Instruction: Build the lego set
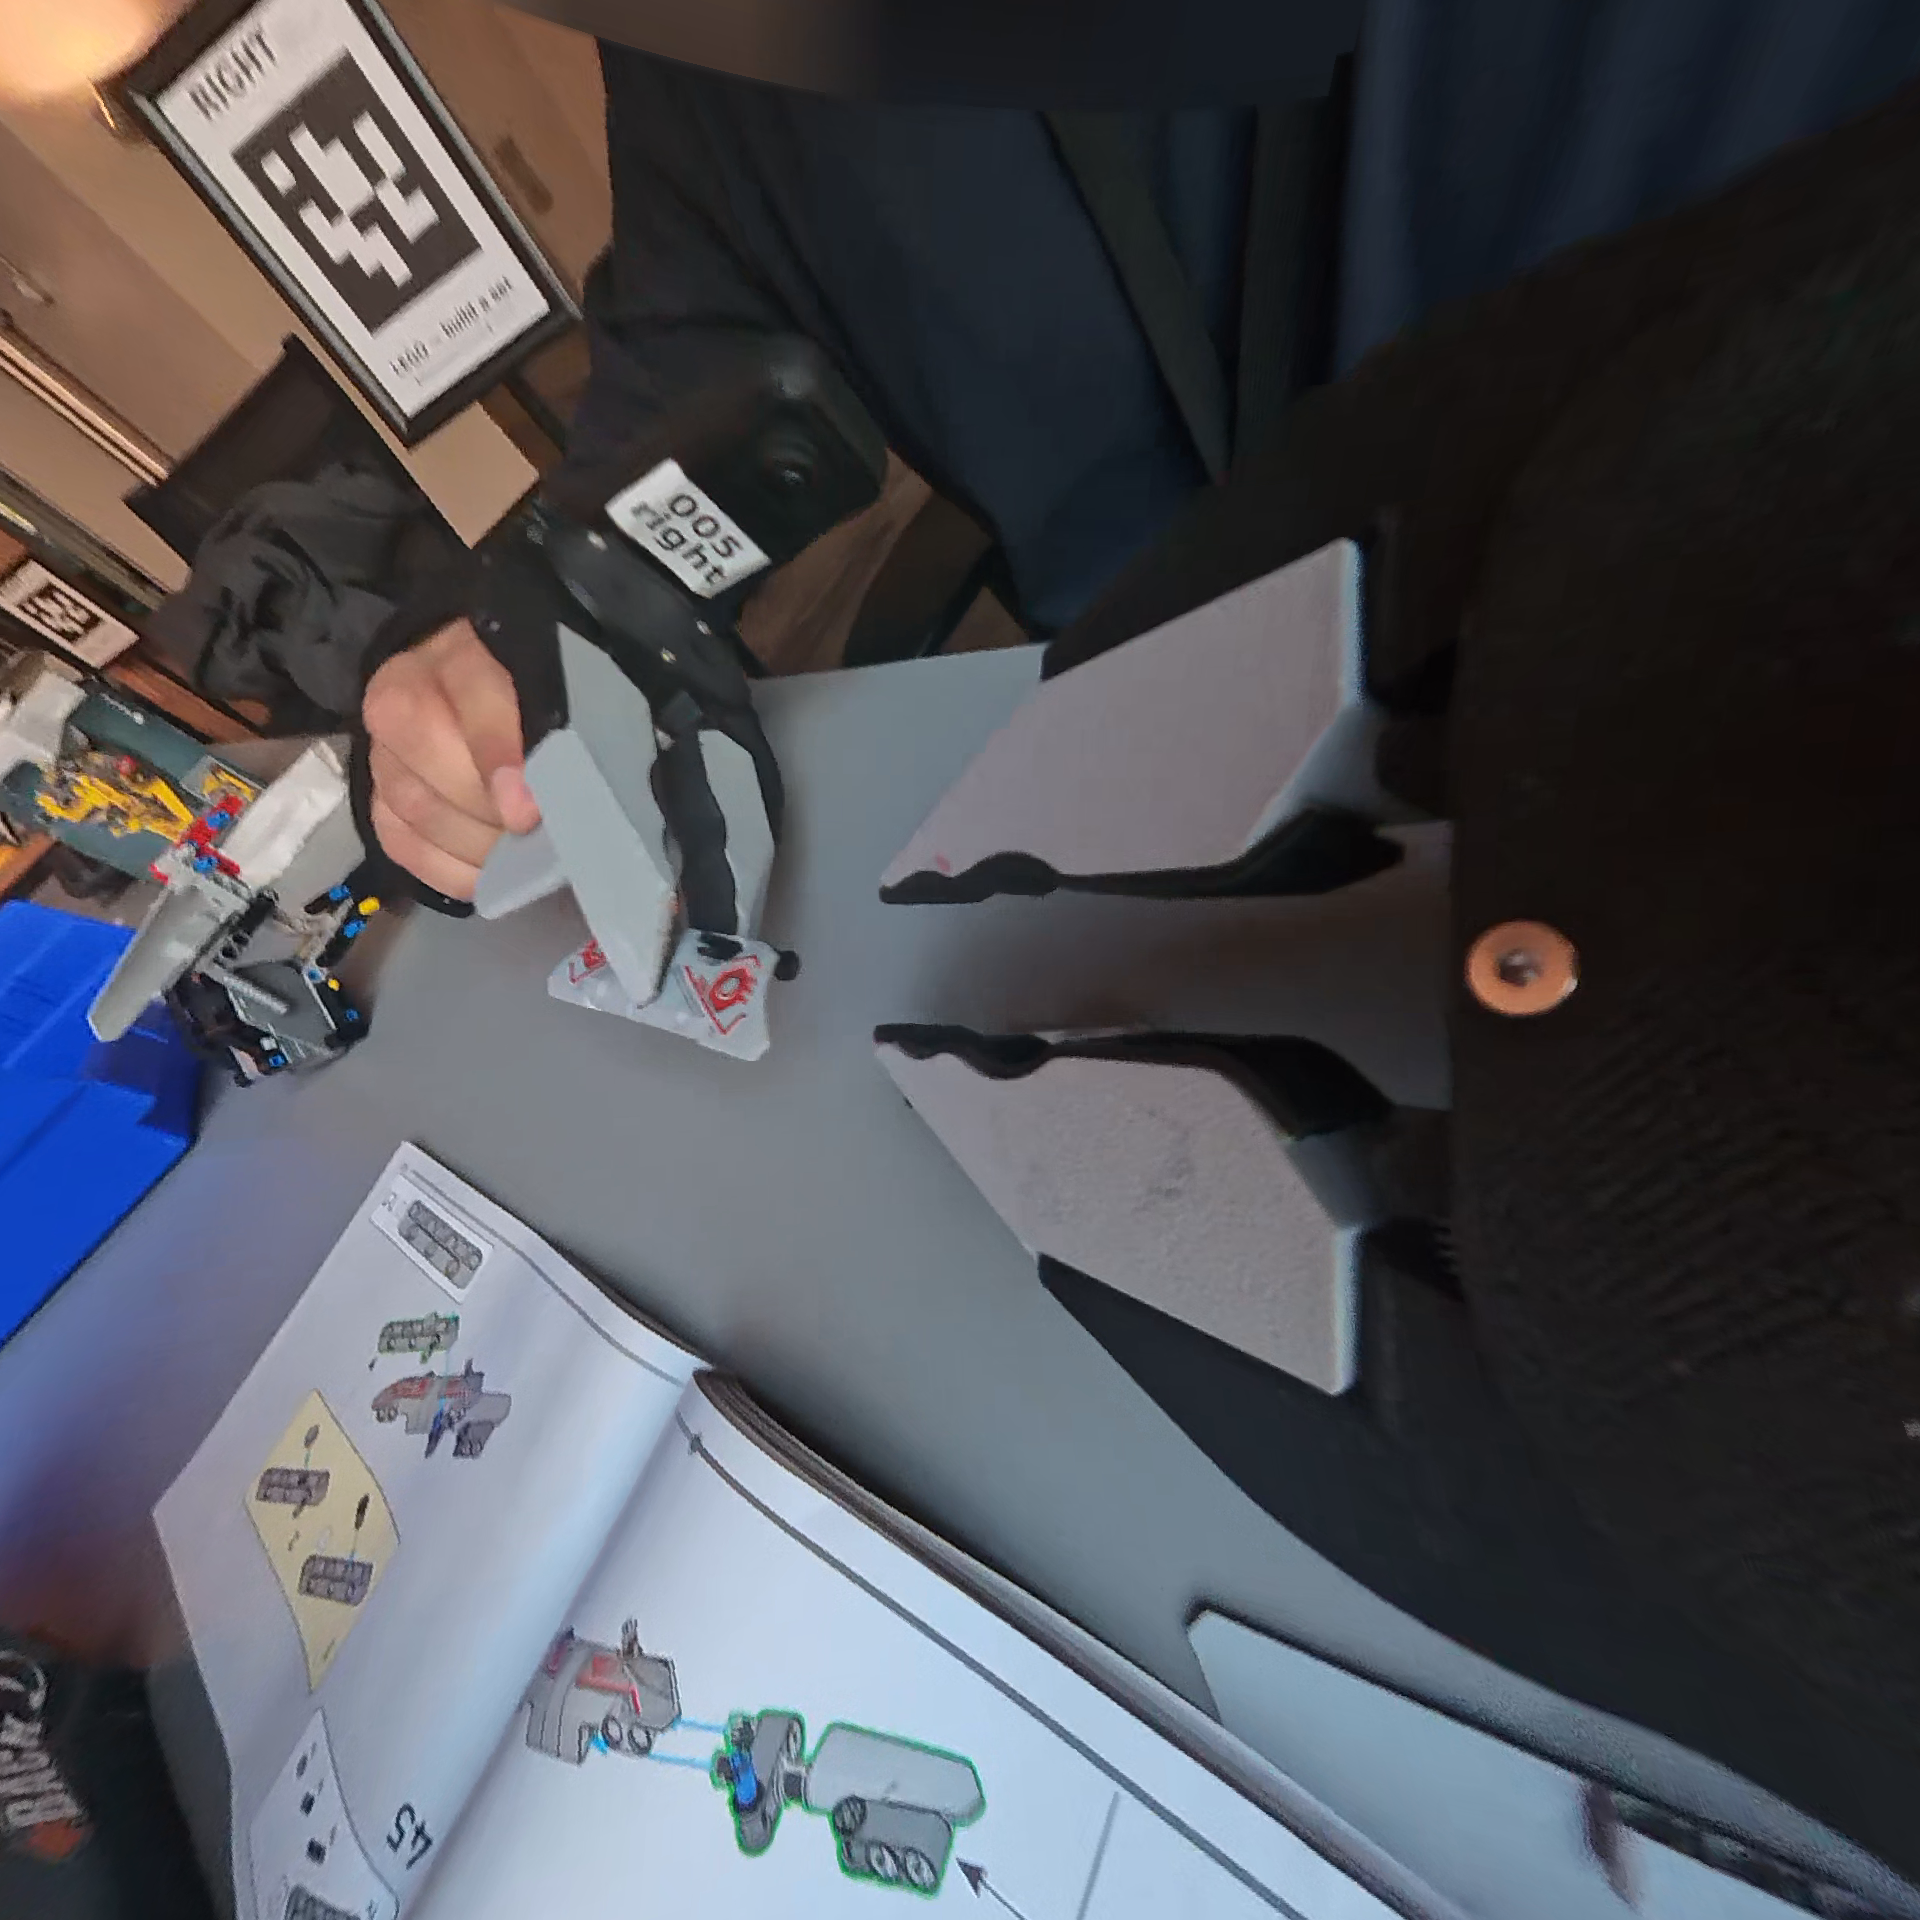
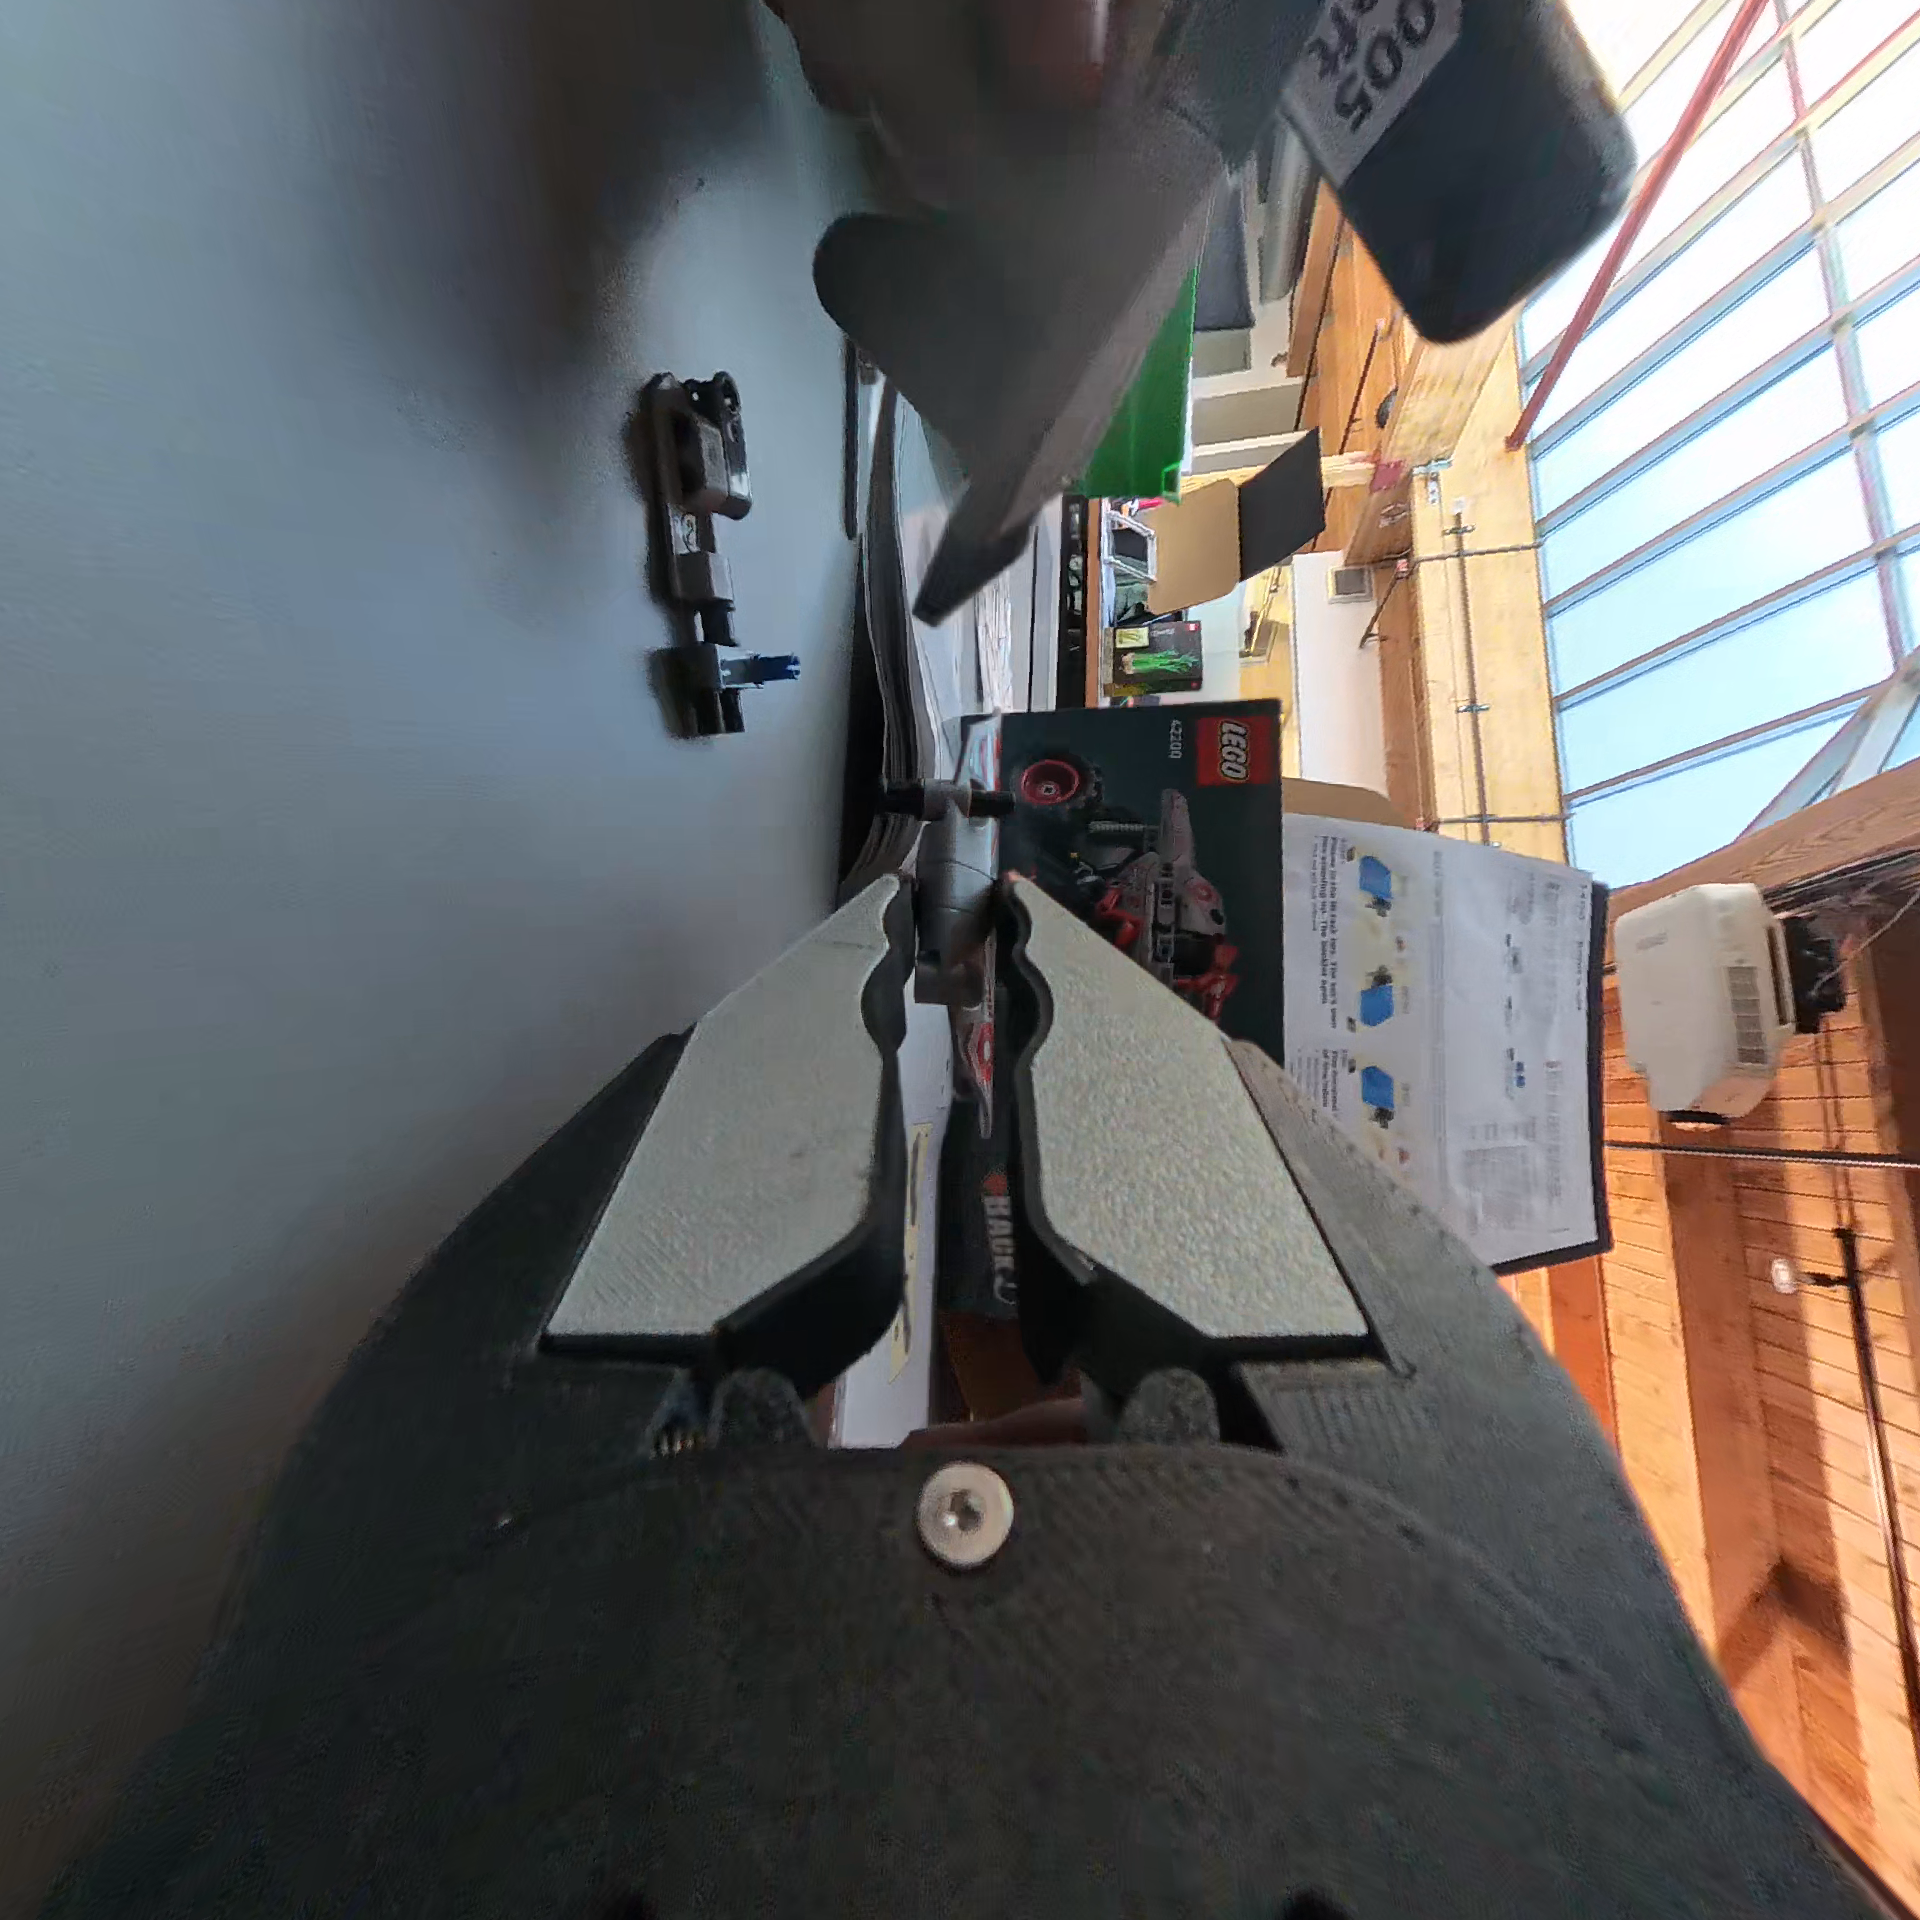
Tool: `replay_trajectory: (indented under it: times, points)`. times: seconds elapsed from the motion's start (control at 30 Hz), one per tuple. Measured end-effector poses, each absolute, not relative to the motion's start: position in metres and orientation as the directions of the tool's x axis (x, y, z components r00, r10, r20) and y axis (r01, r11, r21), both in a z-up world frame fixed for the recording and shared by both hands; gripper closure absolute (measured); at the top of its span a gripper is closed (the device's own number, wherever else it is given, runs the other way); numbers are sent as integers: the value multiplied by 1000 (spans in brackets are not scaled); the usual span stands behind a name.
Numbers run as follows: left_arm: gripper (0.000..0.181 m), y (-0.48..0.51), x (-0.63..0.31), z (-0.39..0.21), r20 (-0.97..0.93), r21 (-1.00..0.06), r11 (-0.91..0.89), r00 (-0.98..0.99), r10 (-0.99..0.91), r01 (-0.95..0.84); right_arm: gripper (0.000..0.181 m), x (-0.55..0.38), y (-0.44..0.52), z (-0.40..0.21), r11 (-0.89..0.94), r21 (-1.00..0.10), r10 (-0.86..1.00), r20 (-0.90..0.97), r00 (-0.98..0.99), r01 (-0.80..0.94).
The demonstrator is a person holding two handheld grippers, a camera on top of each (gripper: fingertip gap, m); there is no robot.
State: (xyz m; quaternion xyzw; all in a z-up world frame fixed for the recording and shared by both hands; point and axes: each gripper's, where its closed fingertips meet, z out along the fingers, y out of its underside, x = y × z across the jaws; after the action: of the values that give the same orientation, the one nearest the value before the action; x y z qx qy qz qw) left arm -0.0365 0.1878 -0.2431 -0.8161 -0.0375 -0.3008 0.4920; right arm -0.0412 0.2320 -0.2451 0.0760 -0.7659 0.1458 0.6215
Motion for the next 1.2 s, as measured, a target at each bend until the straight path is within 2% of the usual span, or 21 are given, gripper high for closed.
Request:
replay_trajectory:
  times: [0.13, 0.27, 0.37, 0.47, 0.53, 0.63, 0.9, 1.07, 1.2]
  points:
    - [166, 193, -44, -242, 480, -791, -528, 848, -223, 309, 169, -39, 227, -246, 946, -113, 51, 978, -204, -305]
    - [166, 190, -59, -232, 317, -835, -525, 924, -214, 165, 169, -47, 242, -240, 950, -217, 163, 958, -238, -225]
    - [166, 189, -55, -237, 295, -818, -566, 920, -257, 104, 169, -52, 252, -242, 937, -302, 243, 925, -291, -178]
    - [177, 190, -46, -239, 243, -856, -514, 922, -303, 57, 169, -56, 260, -251, 935, -327, 266, 901, -344, -134]
    - [177, 187, -43, -247, 207, -857, -514, 933, -295, 27, 169, -58, 265, -256, 935, -340, 283, 886, -368, -98]
    - [175, 184, -43, -247, 203, -858, -513, 942, -268, 39, 169, -62, 273, -259, 916, -398, 346, 849, -400, -50]
    - [173, 183, -62, -242, 274, -845, -509, 951, -145, 166, 169, -71, 296, -254, 758, -648, 597, 648, -474, 69]
    - [172, 182, -70, -239, 286, -842, -504, 951, -116, 192, 169, -70, 296, -250, 693, -716, 651, 574, -498, 82]
    - [172, 182, -75, -244, 274, -833, -520, 957, -92, 189, 169, -64, 284, -253, 693, -720, 617, 564, -549, 38]
